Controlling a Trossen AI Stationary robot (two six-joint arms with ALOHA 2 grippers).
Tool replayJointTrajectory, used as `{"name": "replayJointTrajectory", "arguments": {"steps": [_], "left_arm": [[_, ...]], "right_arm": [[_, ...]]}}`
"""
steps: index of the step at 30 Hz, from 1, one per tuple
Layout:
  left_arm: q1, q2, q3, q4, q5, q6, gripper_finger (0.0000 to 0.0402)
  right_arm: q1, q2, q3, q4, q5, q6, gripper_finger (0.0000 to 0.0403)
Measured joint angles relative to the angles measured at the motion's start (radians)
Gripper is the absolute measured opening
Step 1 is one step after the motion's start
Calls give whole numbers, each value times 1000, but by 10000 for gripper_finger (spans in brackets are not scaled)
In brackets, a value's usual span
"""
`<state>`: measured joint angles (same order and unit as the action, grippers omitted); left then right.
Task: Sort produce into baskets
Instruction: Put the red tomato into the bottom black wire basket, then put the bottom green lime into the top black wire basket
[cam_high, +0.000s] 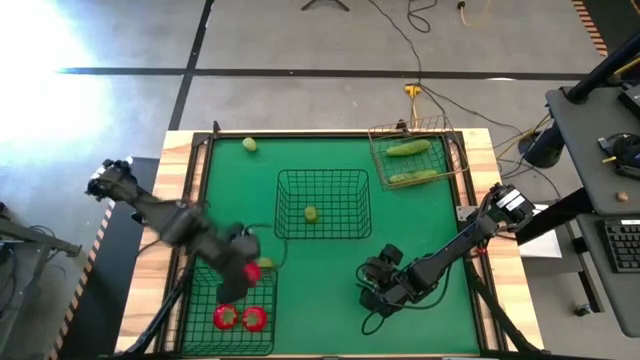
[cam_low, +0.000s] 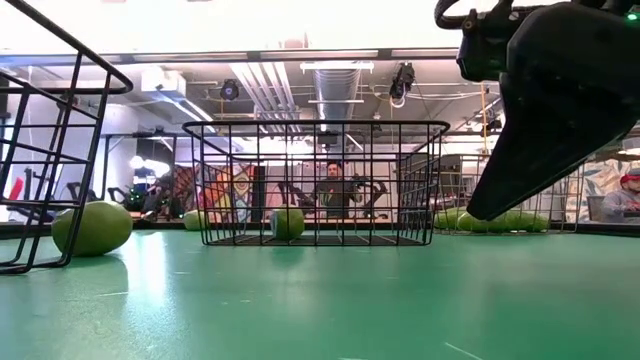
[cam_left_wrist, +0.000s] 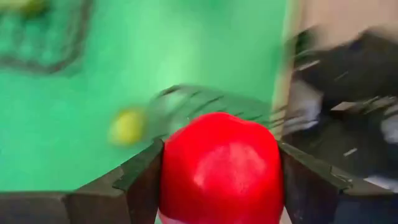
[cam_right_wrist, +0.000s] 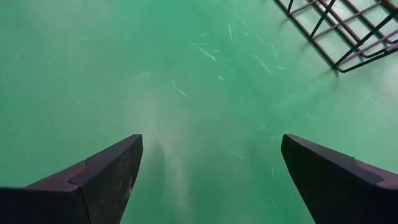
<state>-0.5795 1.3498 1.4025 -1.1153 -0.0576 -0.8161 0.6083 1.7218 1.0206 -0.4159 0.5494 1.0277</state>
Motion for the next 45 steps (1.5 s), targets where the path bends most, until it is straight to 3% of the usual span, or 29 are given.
{"name": "replayJointTrajectory", "arguments": {"steps": [6,12,17,21,29,34,38,45], "left_arm": [[-294,98,40,181,-147,-218,246],[-448,241,43,35,-177,-506,246],[-486,303,42,-159,-85,-706,246],[-502,341,40,-220,-6,-774,246],[-493,394,-53,-242,75,-820,246],[-493,386,-149,-137,110,-846,247],[-490,385,-176,-74,114,-847,270],[-482,385,-163,-103,193,-844,336]], "right_arm": [[14,1,0,3,-41,50,376],[60,1,48,16,-7,58,376],[136,2,103,104,59,86,376],[232,30,159,143,105,128,376],[352,139,294,134,139,224,376],[388,212,383,131,131,242,376],[397,257,450,100,117,239,376],[394,291,517,8,73,217,376]]}}
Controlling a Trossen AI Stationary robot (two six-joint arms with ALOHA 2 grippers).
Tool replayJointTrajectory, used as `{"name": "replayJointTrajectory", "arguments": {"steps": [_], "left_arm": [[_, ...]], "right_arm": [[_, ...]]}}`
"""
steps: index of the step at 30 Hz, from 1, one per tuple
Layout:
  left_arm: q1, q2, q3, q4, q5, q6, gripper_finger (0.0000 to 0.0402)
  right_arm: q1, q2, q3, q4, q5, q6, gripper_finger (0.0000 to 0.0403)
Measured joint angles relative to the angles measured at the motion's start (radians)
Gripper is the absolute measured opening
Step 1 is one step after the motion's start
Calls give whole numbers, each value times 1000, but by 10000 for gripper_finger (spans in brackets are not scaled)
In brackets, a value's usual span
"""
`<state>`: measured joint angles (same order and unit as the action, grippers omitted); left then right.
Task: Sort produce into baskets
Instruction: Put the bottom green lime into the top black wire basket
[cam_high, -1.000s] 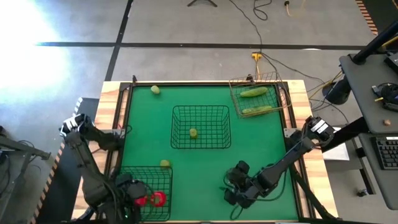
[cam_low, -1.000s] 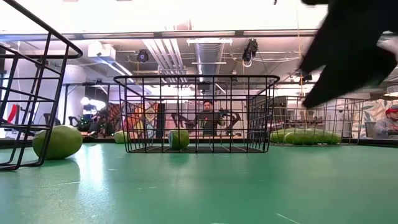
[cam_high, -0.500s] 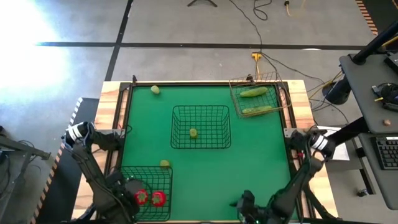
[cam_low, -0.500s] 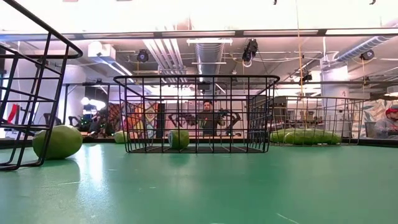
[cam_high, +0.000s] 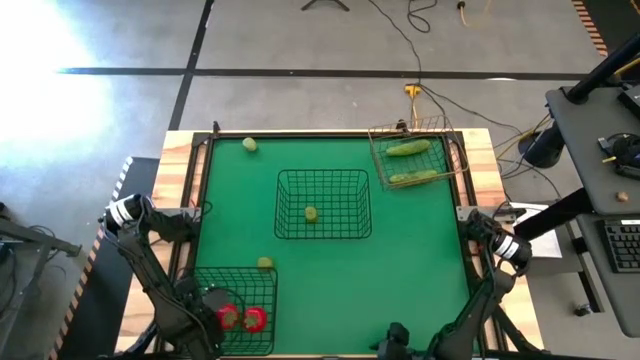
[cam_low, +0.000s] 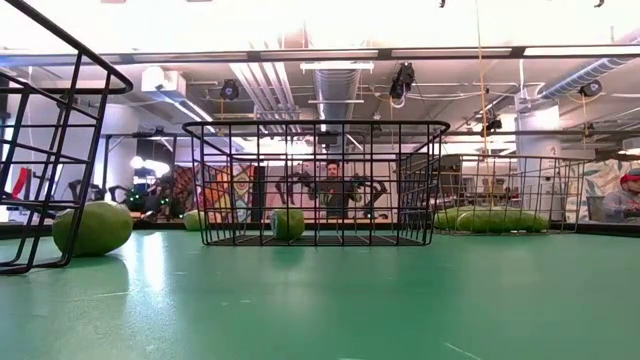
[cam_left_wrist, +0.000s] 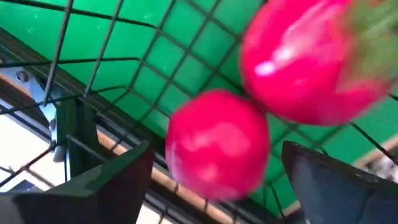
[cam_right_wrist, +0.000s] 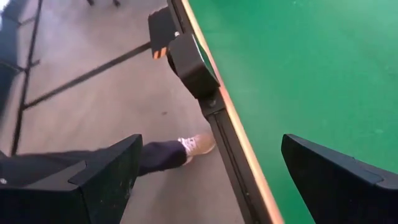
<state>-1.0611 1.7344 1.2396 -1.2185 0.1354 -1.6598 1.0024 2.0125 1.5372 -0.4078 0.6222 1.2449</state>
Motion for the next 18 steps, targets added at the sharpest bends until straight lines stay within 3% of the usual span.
{"name": "replayJointTrajectory", "arguments": {"steps": [7,12,15,18], "left_arm": [[45,-3,192,-114,-35,107,359],[174,-3,406,-360,-323,214,353],[291,-22,479,-326,-461,368,350],[436,-25,499,-338,-509,510,349]], "right_arm": [[-19,-43,16,-88,10,-90,376],[-51,-60,15,-104,58,-213,376],[-84,-60,14,-111,46,-247,376],[-105,-60,4,-115,1,-242,376]]}}
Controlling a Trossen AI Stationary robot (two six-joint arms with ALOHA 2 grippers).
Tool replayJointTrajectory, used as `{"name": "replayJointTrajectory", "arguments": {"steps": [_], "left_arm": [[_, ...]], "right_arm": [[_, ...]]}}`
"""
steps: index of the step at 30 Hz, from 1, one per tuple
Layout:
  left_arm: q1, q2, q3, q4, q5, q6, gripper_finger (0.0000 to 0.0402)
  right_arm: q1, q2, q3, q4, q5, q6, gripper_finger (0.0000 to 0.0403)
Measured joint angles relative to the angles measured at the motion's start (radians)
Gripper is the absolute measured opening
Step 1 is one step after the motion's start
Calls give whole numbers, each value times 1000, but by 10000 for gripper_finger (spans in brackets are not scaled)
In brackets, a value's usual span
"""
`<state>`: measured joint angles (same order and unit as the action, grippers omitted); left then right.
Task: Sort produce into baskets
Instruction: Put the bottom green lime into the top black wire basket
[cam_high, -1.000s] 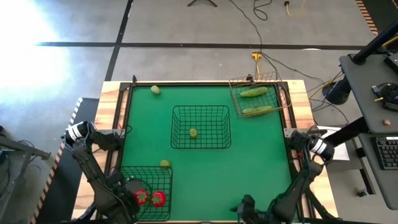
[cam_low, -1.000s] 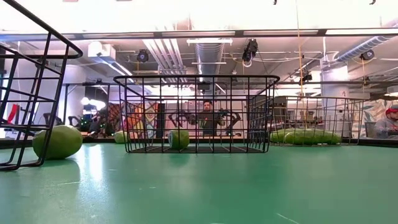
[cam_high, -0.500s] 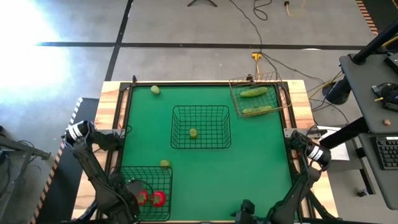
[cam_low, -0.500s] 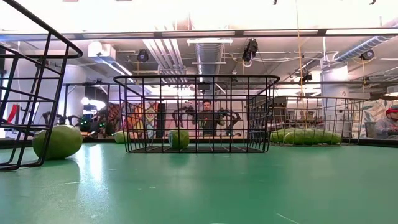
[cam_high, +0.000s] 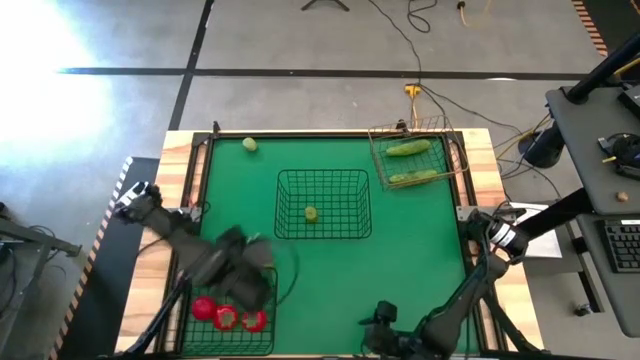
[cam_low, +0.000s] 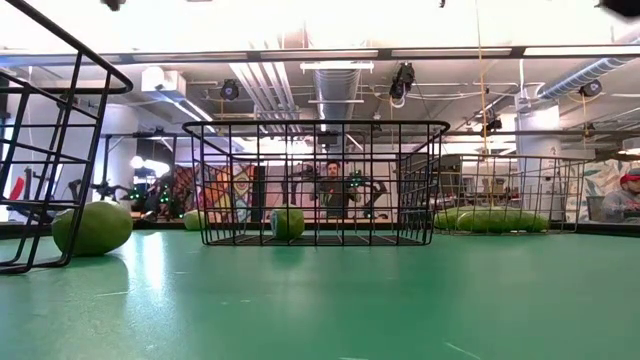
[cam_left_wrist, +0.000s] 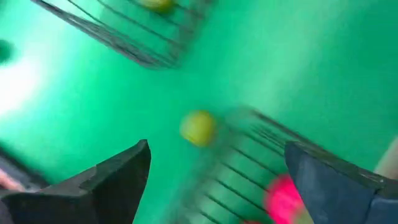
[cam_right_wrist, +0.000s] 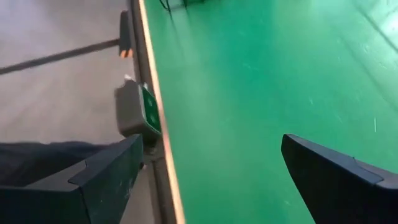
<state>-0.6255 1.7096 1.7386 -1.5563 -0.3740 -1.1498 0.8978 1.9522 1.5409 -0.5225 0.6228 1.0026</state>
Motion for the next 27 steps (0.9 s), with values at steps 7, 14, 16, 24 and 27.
{"name": "replayJointTrajectory", "arguments": {"steps": [7,14,16,24,27], "left_arm": [[280,-2,-146,51,75,191,349],[362,-2,-336,159,142,84,349],[355,-2,-366,207,171,42,349],[272,1,-378,281,191,-106,349],[244,3,-386,283,194,-155,349]], "right_arm": [[19,0,-8,-4,-29,-18,376],[43,0,-8,-109,-36,-80,376],[45,0,-8,-163,-50,-79,376],[78,0,-11,-324,-74,-21,376],[100,0,-12,-346,-74,7,376]]}}
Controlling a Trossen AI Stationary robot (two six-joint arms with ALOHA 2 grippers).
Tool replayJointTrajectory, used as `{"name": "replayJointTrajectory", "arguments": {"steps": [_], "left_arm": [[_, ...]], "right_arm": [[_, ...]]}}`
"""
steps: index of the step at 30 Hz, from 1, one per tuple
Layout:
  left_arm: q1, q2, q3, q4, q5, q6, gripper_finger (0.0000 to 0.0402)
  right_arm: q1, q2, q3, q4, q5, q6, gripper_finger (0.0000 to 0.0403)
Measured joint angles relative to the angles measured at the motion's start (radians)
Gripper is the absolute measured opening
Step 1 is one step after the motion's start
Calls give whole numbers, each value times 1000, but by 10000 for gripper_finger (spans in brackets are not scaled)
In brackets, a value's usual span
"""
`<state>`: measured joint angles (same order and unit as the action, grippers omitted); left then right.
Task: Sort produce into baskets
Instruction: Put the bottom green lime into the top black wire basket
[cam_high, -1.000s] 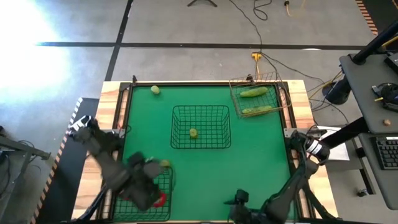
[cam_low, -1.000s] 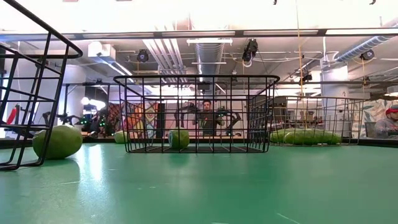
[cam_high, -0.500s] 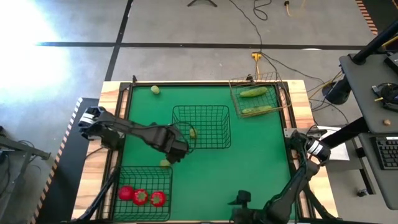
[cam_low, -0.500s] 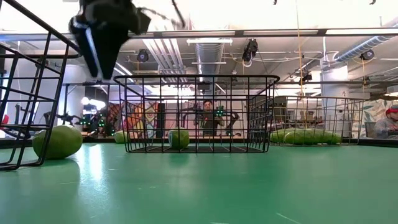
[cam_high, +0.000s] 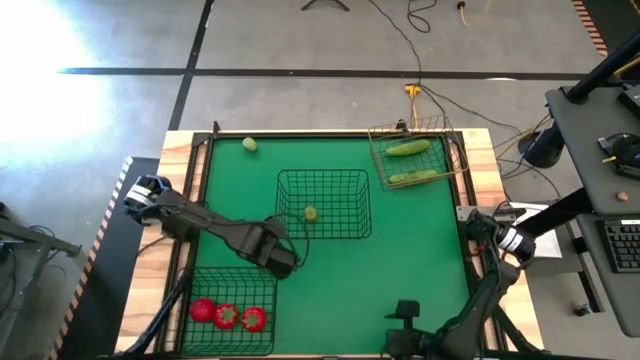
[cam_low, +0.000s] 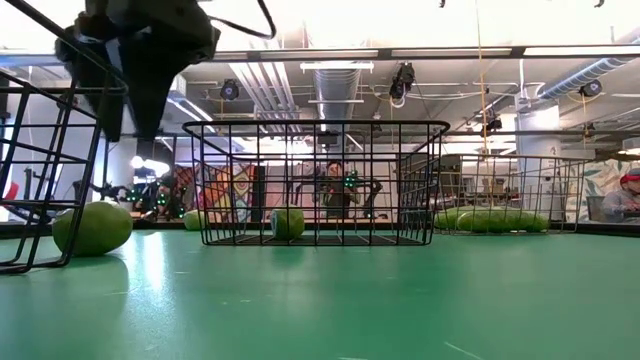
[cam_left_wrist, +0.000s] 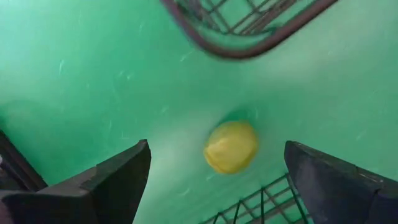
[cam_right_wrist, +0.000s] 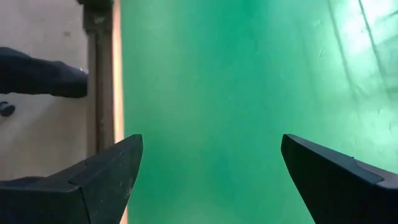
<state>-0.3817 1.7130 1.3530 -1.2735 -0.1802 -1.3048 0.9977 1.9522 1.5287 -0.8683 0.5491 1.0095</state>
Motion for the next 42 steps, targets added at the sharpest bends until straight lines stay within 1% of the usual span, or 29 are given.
{"name": "replayJointTrajectory", "arguments": {"steps": [3,10,15,20,26,38,42], "left_arm": [[-5,3,-29,26,1,-46,345],[6,4,-121,170,8,-139,323],[-1,5,-137,191,14,-173,312],[-2,5,-137,226,43,-173,311],[0,34,-136,235,68,-172,311],[11,48,-143,259,72,-83,311],[18,46,-172,288,109,-75,311]], "right_arm": [[20,0,0,2,0,12,376],[53,0,0,6,0,12,376],[80,0,0,5,-4,12,376],[94,0,0,-6,-4,12,376],[102,0,-5,-24,-6,20,376],[118,0,-20,-26,-34,48,376],[123,0,-37,-25,-34,74,376]]}}
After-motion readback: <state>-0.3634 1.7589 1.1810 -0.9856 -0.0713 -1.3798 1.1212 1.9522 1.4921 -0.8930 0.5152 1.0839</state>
